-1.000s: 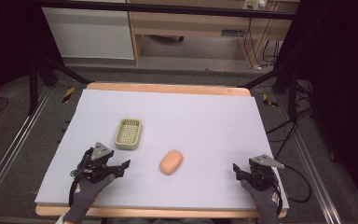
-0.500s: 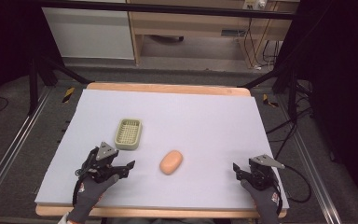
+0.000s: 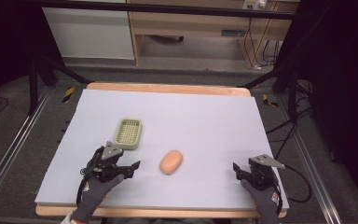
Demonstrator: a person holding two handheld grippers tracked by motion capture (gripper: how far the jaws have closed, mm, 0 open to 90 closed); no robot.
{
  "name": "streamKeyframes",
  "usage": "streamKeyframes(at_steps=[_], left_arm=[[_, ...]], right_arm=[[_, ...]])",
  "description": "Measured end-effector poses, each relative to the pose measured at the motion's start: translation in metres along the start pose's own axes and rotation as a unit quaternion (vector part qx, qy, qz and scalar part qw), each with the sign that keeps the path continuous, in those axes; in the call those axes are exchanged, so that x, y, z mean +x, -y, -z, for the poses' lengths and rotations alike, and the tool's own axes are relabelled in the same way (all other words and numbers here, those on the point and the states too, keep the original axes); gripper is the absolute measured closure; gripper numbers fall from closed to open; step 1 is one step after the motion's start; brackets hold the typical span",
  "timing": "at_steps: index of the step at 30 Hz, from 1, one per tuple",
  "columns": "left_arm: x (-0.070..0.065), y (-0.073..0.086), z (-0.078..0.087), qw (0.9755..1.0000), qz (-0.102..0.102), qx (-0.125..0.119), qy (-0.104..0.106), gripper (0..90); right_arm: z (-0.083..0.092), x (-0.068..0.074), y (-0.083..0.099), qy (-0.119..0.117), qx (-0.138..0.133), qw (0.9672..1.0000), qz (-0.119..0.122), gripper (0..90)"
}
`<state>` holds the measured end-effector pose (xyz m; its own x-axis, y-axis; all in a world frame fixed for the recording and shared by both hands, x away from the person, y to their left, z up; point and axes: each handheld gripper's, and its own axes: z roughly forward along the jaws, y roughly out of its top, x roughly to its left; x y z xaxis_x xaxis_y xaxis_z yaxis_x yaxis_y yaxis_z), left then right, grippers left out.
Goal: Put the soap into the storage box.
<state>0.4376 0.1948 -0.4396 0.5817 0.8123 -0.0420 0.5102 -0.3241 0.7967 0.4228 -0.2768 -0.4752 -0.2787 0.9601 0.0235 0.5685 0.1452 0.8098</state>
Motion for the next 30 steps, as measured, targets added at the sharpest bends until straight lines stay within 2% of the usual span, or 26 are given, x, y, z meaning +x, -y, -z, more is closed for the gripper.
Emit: streamKeyframes(at_steps=[11,20,24,30], left_arm=[[-0.008,-0.005,-0.003,1.0,-0.005,0.0,0.007,21.6],[-0.016,-0.009,-0.007,0.9997,-0.018,0.003,0.015,21.0],[-0.017,-0.013,-0.006,0.9995,-0.025,0.006,0.016,20.9],[-0.018,-0.015,-0.007,0.9995,-0.026,0.007,0.018,20.7]], right_arm=[[0.0,-0.001,-0.001,0.001,-0.003,1.0,-0.005,32.2],[0.0,-0.001,-0.001,0.001,-0.004,1.0,-0.009,32.0],[0.0,0.0,-0.001,0.002,-0.004,1.0,-0.007,32.0],[0.0,0.001,-0.001,0.003,-0.004,1.0,-0.005,32.0]])
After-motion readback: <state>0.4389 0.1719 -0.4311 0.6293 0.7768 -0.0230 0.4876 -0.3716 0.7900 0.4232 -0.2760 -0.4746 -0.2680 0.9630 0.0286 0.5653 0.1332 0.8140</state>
